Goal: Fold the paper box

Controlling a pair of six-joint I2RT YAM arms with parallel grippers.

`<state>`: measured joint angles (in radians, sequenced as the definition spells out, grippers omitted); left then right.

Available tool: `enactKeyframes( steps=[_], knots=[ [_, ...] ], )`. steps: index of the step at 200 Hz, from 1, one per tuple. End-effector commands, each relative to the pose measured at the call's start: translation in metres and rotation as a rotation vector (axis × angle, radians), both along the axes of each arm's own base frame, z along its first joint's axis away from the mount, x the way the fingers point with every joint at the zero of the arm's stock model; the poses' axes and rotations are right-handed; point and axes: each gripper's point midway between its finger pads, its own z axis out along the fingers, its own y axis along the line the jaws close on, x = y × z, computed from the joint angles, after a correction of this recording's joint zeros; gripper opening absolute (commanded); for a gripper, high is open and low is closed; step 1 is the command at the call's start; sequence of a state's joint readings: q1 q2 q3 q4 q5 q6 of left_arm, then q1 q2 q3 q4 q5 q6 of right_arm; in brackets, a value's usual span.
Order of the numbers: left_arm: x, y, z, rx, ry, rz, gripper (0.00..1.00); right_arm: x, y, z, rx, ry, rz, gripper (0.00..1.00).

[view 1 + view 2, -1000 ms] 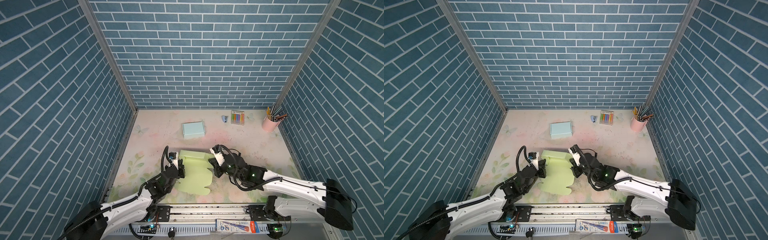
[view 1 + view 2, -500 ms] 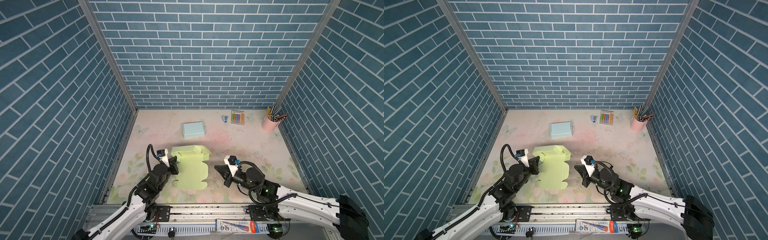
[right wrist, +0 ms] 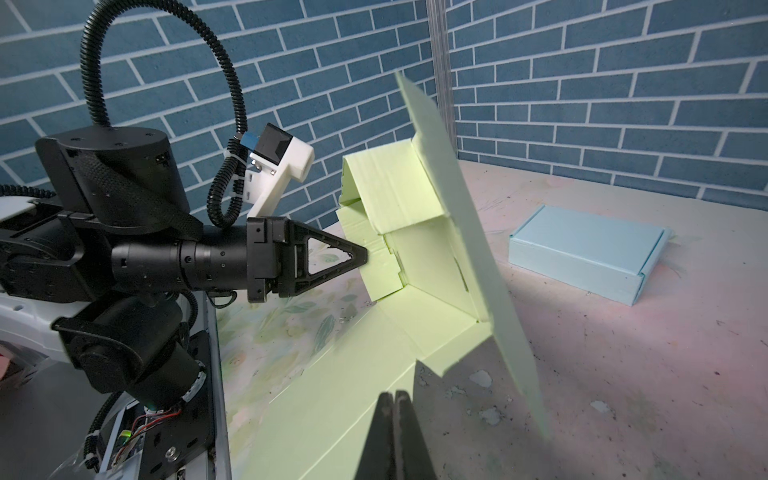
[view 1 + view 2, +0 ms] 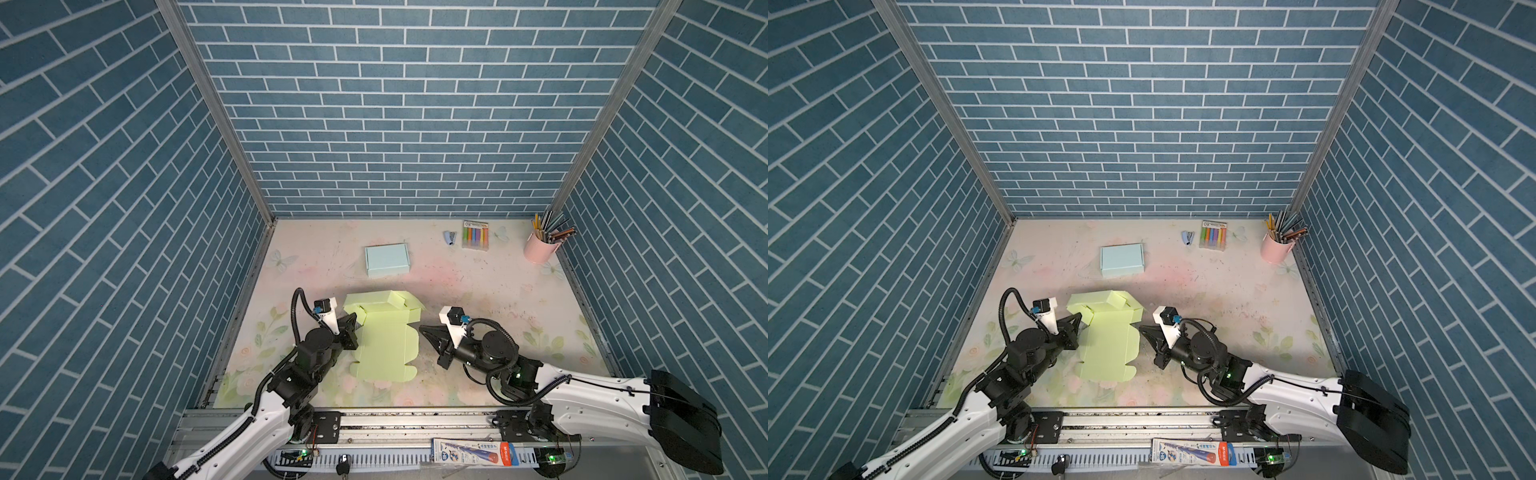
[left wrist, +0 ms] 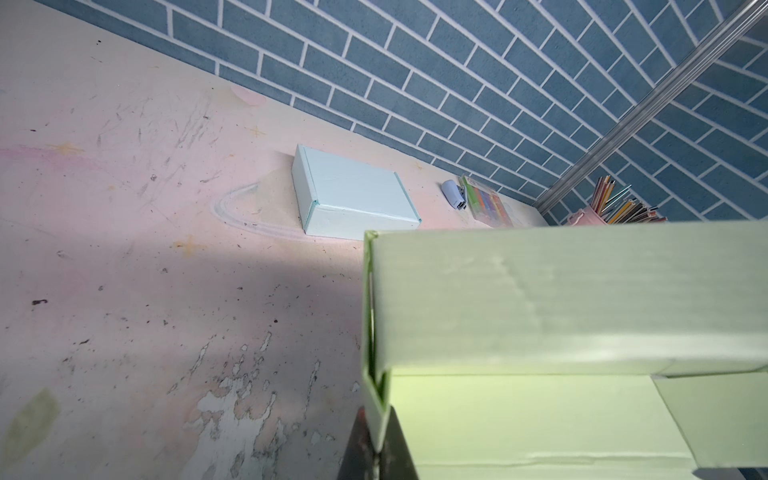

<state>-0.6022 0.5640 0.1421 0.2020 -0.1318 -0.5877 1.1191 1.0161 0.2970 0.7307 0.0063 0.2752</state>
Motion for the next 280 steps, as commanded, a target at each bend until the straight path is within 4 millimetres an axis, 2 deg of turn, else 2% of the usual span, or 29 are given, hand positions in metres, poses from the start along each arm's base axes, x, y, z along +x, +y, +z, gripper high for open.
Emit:
enactKeyframes(
  steps=[1, 35, 55, 78, 115, 182, 203, 237, 280],
  knots=[
    [0.001, 0.0, 0.014, -0.038, -0.022, 0.005, 0.0, -0.004, -0.004, 0.019, 0.089, -0.034, 0.007, 0.0],
    [-0.001, -0.004, 0.026, -0.089, -0.041, -0.013, 0.0, -0.005, -0.016, 0.019, 0.13, -0.056, -0.017, 0.0],
    [-0.002, -0.008, 0.033, -0.12, -0.045, -0.034, 0.0, -0.006, -0.018, 0.031, 0.175, -0.085, -0.018, 0.0],
    [-0.003, -0.01, 0.04, -0.126, -0.053, -0.045, 0.0, -0.005, -0.012, 0.042, 0.187, -0.114, -0.01, 0.0],
    [-0.005, -0.01, 0.037, -0.126, -0.048, -0.052, 0.0, 0.0, 0.003, 0.055, 0.186, -0.131, 0.004, 0.0],
    [-0.007, -0.012, 0.04, -0.127, -0.069, -0.073, 0.0, 0.006, 0.015, 0.054, 0.182, -0.13, 0.003, 0.0],
    [-0.007, -0.014, 0.039, -0.125, -0.066, -0.084, 0.0, 0.011, 0.023, 0.048, 0.151, -0.117, -0.003, 0.0],
    [-0.008, -0.013, 0.038, -0.128, -0.069, -0.083, 0.0, 0.021, 0.036, 0.028, 0.086, -0.071, -0.021, 0.0],
    [-0.007, -0.009, 0.035, -0.107, -0.067, -0.065, 0.0, 0.018, 0.033, 0.022, 0.06, -0.051, -0.02, 0.0]
  ],
)
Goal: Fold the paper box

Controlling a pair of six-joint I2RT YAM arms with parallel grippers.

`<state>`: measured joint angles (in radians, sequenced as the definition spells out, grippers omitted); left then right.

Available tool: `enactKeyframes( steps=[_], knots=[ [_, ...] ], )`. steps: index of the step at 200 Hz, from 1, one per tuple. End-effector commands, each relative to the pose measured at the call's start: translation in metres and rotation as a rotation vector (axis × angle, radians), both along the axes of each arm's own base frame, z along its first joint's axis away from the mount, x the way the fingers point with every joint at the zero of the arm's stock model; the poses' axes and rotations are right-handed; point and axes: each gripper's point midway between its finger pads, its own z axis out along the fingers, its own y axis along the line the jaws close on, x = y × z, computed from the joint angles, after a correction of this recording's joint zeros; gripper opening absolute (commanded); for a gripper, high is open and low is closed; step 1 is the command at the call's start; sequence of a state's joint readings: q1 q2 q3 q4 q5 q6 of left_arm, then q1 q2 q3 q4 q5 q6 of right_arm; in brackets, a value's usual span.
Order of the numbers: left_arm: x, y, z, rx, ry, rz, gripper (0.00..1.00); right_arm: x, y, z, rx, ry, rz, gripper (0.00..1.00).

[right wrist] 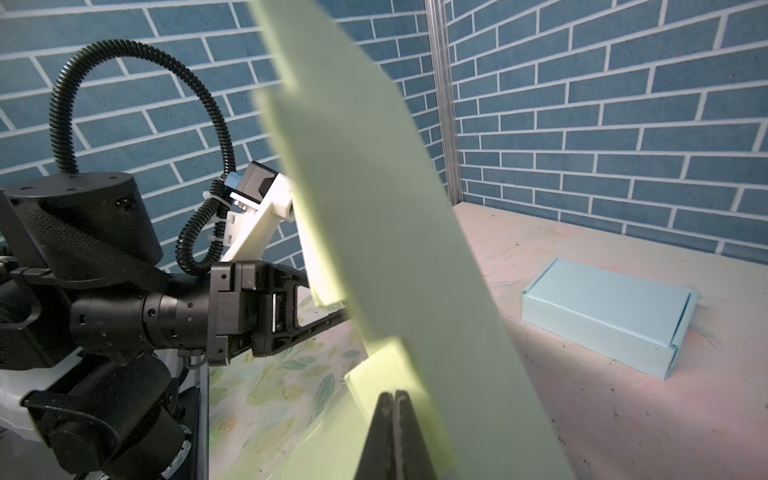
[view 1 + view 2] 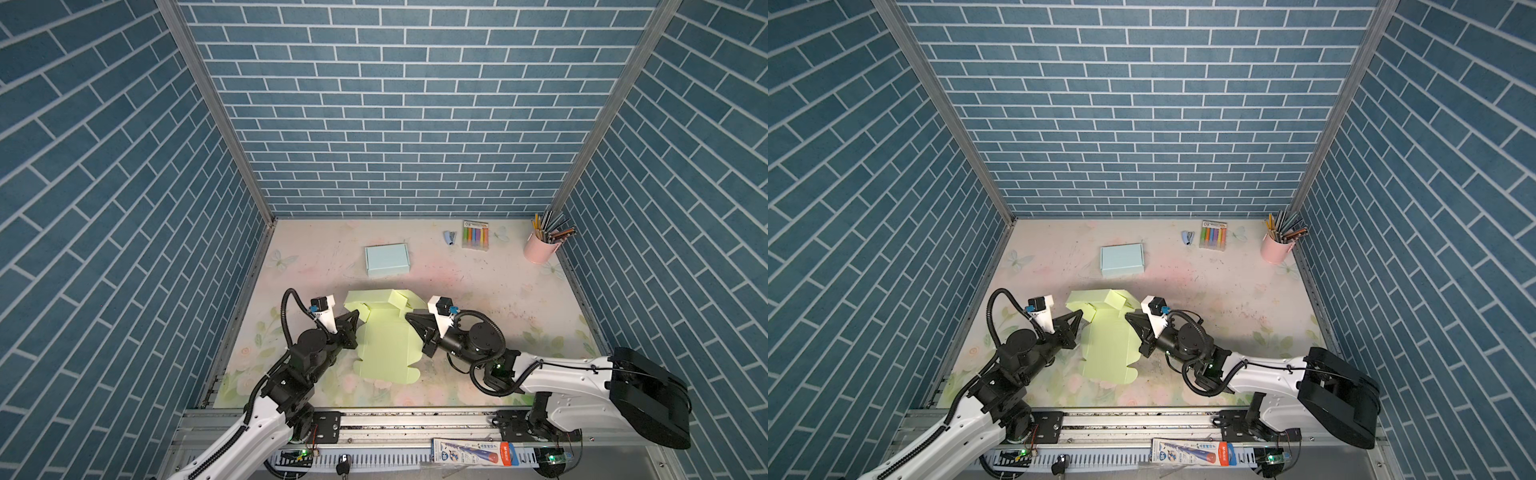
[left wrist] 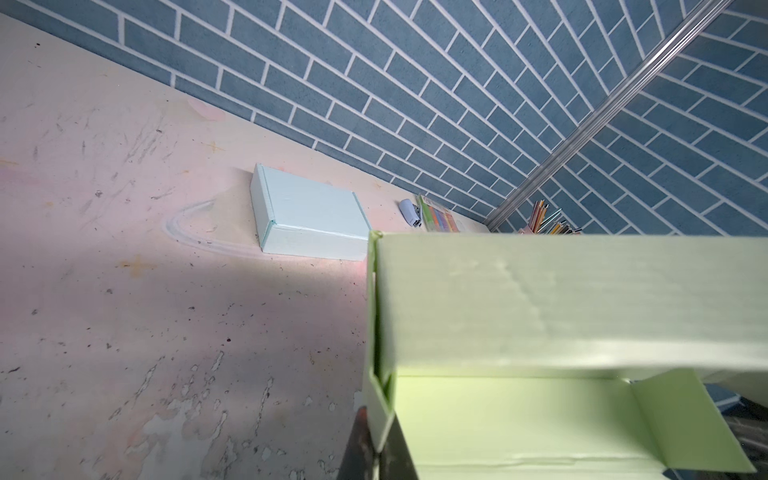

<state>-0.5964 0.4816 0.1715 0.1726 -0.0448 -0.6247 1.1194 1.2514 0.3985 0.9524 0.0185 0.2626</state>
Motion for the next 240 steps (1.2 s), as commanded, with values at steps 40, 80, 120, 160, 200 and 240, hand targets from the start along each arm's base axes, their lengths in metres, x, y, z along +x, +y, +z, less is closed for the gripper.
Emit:
enactKeyframes(
  steps=[40, 80, 120, 160, 200, 240],
  knots=[
    [0.004, 0.01, 0.011, 0.051, -0.036, 0.023, 0.0, -0.03, -0.009, 0.014, -0.076, -0.03, 0.127, 0.0],
    [0.006, 0.006, 0.016, 0.092, -0.04, -0.04, 0.0, -0.041, -0.05, 0.043, -0.044, -0.052, 0.079, 0.13],
    [0.004, -0.01, 0.015, 0.108, -0.036, -0.134, 0.0, -0.015, -0.094, 0.055, 0.021, -0.025, -0.064, 0.17],
    [0.002, -0.022, 0.01, 0.101, -0.024, -0.203, 0.0, -0.01, -0.083, 0.04, -0.01, -0.015, -0.006, 0.16],
    [0.002, -0.026, 0.002, 0.105, -0.001, -0.222, 0.0, -0.018, -0.057, 0.023, -0.072, 0.002, 0.128, 0.16],
    [0.003, -0.026, -0.002, 0.106, 0.009, -0.221, 0.0, -0.023, -0.041, 0.017, -0.098, 0.0, 0.203, 0.16]
  ],
)
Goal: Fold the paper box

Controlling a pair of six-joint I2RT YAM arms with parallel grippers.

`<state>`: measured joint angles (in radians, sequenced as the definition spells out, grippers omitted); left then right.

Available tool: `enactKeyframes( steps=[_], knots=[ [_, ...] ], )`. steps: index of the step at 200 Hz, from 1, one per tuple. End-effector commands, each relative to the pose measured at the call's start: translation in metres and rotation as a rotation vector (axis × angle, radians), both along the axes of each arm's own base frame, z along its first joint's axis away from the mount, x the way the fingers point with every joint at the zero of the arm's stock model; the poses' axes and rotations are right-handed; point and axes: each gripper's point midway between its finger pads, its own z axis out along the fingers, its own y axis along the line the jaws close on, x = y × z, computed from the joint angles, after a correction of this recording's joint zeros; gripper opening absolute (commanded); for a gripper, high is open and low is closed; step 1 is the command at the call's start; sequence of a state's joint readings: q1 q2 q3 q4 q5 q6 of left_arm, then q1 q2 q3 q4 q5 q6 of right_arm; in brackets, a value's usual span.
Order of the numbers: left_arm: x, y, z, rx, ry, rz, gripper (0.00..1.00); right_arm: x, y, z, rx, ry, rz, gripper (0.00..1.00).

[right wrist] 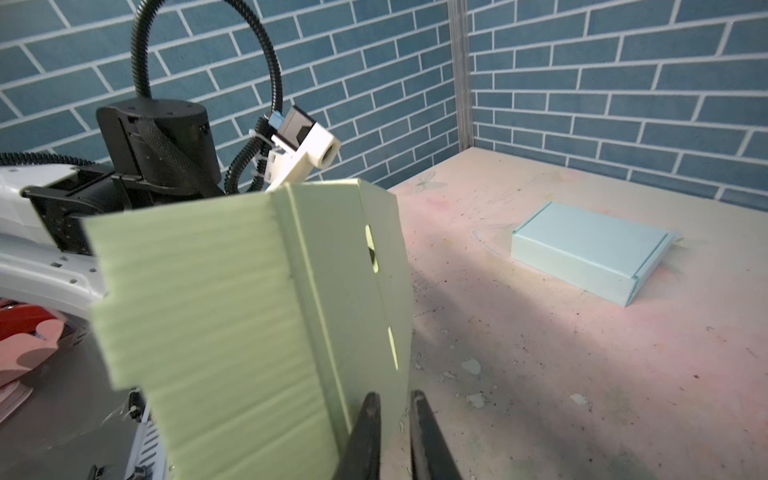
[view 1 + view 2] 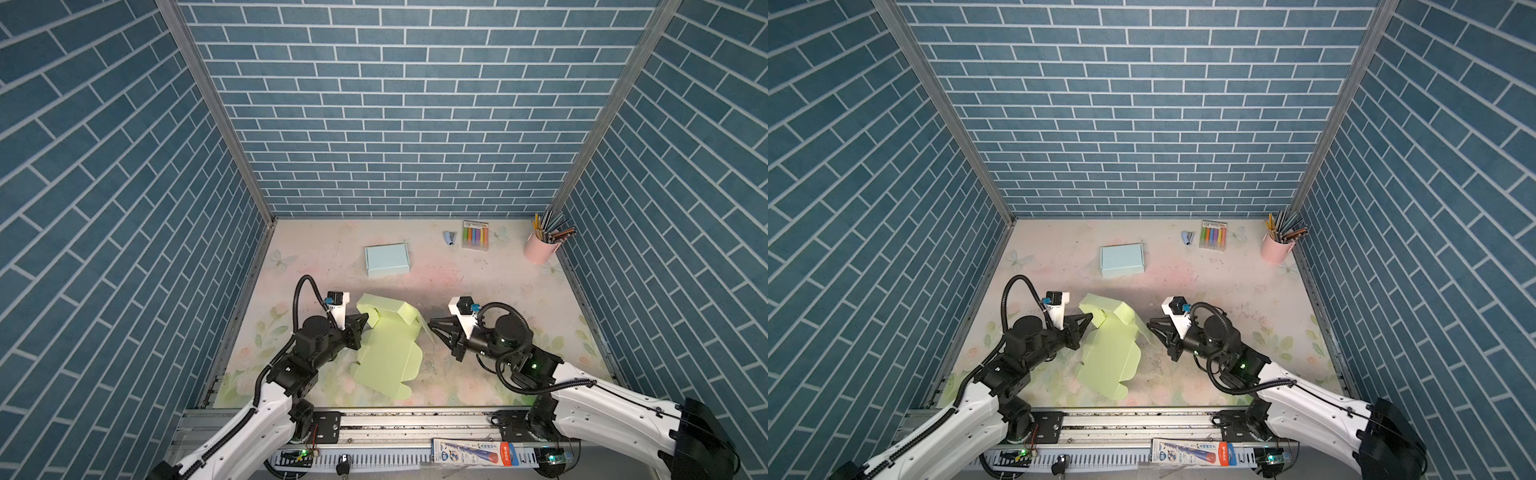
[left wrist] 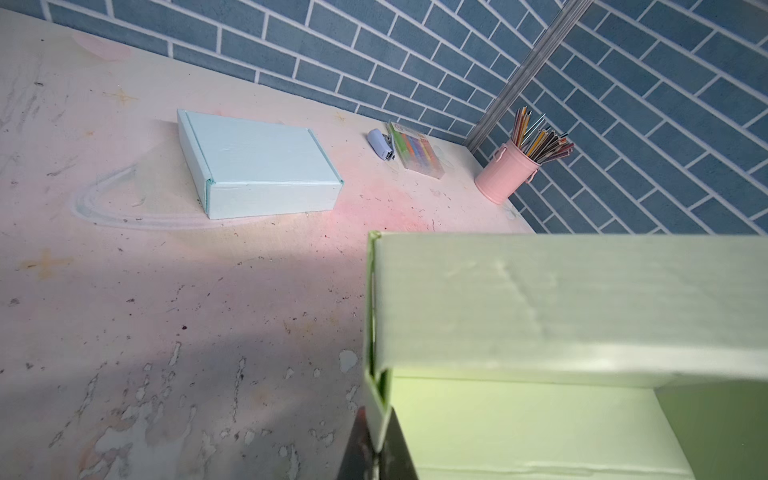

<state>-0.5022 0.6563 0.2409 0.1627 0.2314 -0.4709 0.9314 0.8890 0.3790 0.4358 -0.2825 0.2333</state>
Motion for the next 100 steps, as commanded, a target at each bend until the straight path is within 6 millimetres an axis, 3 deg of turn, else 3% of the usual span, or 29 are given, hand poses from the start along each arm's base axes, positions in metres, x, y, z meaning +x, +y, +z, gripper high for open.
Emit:
enactKeyframes(
  steps=[1, 38, 100],
  knots=[
    [0.003, -0.002, 0.011, -0.017, -0.041, -0.01, 0.0, -0.01, 0.013, 0.026, 0.055, -0.074, 0.093, 0.16],
    [0.003, -0.002, 0.008, -0.012, -0.036, -0.006, 0.0, -0.012, 0.024, 0.019, 0.027, -0.073, 0.123, 0.16],
    [0.003, -0.002, 0.003, -0.011, -0.028, -0.004, 0.0, -0.01, 0.026, 0.02, 0.032, -0.08, 0.106, 0.17]
  ],
)
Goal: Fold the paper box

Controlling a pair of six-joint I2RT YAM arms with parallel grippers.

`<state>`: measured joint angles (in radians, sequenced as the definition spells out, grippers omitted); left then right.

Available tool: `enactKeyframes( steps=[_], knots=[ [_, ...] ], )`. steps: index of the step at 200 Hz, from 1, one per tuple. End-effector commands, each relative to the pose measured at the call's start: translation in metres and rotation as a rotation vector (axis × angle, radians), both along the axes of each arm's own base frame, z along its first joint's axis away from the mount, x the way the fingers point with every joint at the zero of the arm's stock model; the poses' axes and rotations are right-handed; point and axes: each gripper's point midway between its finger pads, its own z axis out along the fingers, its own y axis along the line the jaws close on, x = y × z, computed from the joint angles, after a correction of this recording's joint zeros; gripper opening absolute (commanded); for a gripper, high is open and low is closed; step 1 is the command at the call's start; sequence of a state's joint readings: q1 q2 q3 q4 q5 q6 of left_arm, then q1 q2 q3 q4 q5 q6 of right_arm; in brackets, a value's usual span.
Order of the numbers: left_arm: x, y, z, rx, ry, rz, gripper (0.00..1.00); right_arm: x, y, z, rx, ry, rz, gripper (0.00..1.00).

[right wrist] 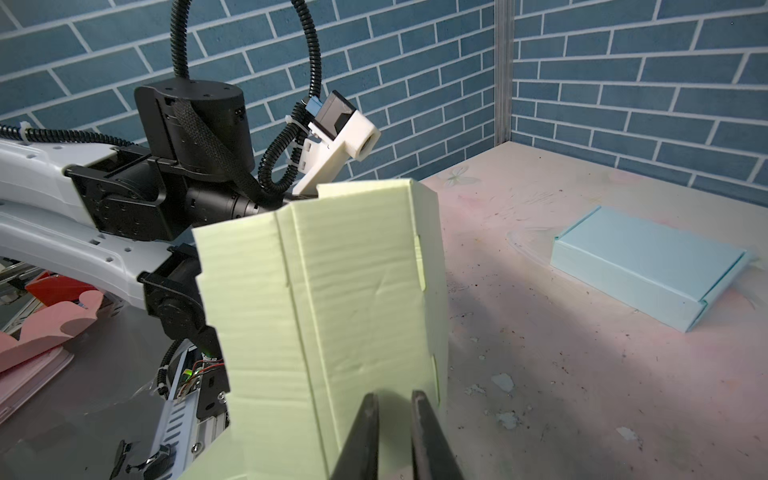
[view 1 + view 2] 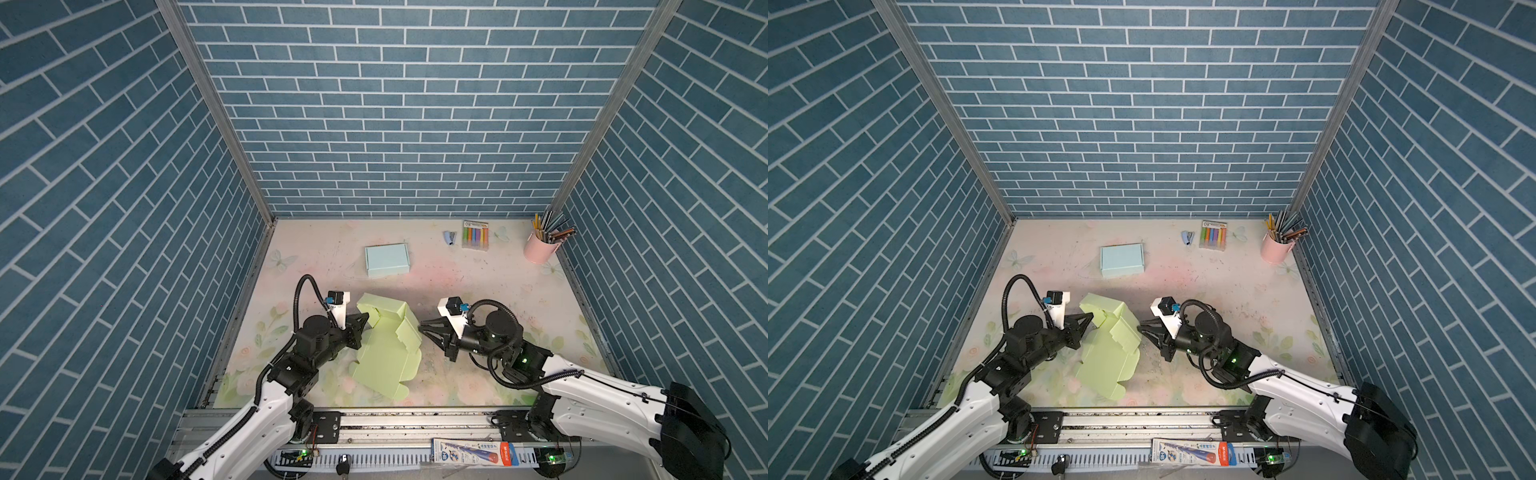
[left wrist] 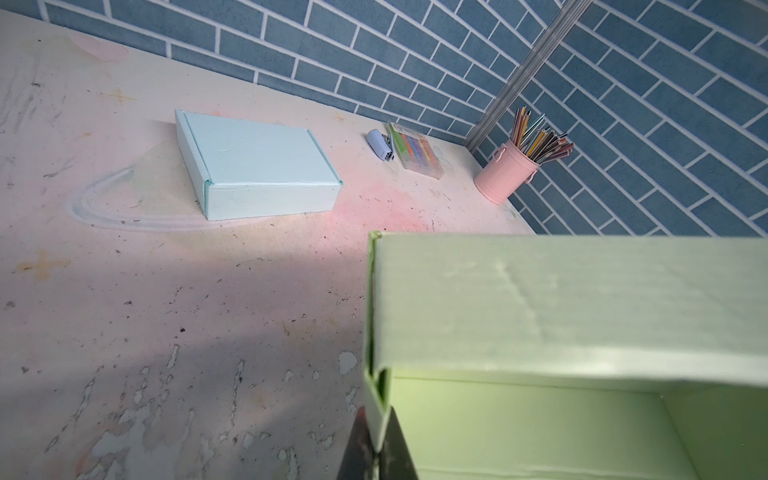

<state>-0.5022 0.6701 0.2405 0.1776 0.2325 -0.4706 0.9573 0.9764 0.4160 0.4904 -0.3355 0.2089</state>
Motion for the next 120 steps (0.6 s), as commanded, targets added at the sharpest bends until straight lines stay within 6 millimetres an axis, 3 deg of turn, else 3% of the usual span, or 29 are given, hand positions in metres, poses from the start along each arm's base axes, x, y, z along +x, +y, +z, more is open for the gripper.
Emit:
enactKeyframes(
  steps=[1, 56, 120],
  knots=[
    [0.002, -0.001, 0.004, -0.01, -0.027, -0.003, 0.0, -0.003, 0.008, 0.016, 0.031, -0.059, 0.025, 0.17],
    [0.007, 0.01, -0.007, 0.038, 0.016, 0.067, 0.0, -0.004, 0.031, 0.011, -0.016, -0.08, 0.031, 0.18],
    [0.01, 0.017, -0.012, 0.026, 0.03, 0.117, 0.0, 0.037, 0.035, -0.011, -0.153, -0.088, -0.205, 0.23]
  ],
)
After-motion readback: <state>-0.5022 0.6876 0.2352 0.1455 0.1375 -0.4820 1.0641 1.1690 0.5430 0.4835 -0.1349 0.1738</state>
